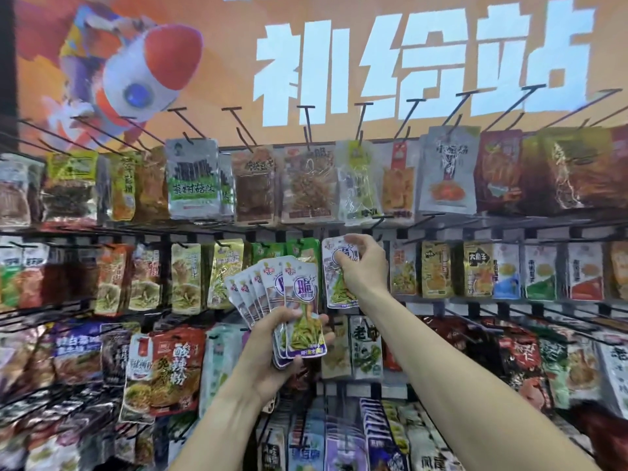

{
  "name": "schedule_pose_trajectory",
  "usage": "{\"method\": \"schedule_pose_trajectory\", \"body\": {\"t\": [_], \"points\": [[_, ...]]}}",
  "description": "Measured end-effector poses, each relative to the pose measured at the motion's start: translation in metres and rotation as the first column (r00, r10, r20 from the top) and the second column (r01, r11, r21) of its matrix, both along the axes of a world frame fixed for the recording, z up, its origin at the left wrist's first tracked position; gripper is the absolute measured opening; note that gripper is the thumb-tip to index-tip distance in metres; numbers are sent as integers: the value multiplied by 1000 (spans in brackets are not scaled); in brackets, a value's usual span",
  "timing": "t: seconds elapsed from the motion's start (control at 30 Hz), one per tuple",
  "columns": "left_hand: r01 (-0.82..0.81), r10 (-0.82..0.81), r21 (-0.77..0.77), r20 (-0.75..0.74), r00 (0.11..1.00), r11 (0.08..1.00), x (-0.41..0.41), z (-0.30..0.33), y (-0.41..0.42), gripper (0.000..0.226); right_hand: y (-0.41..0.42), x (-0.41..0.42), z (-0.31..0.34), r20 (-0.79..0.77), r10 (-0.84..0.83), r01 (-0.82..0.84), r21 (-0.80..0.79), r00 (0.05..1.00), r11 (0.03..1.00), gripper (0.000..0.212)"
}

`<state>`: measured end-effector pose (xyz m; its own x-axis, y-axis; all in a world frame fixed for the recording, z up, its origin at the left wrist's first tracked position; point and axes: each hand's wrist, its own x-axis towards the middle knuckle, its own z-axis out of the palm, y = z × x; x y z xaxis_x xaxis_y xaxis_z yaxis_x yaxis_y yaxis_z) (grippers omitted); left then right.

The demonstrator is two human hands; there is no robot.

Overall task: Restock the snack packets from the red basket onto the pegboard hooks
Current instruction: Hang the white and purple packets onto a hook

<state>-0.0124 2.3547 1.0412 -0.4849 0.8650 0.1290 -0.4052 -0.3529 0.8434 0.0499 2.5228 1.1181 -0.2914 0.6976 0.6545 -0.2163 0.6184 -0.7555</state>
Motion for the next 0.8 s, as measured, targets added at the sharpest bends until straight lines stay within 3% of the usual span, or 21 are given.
{"method": "schedule_pose_trajectory", "body": {"t": [0.3,0.7,0.8], "points": [[44,-44,1,-24,999,999,8,12,-1,28,9,-17,3,26,-81,82,-33,996,996,39],[96,-96,9,-8,995,995,-1,15,1,27,29,-56,5,154,-213,227,-80,965,971,29],[96,-96,-7,-5,995,995,-6,14,8,39,36,-69,5,205,-225,238,-39,953,971,35]]}}
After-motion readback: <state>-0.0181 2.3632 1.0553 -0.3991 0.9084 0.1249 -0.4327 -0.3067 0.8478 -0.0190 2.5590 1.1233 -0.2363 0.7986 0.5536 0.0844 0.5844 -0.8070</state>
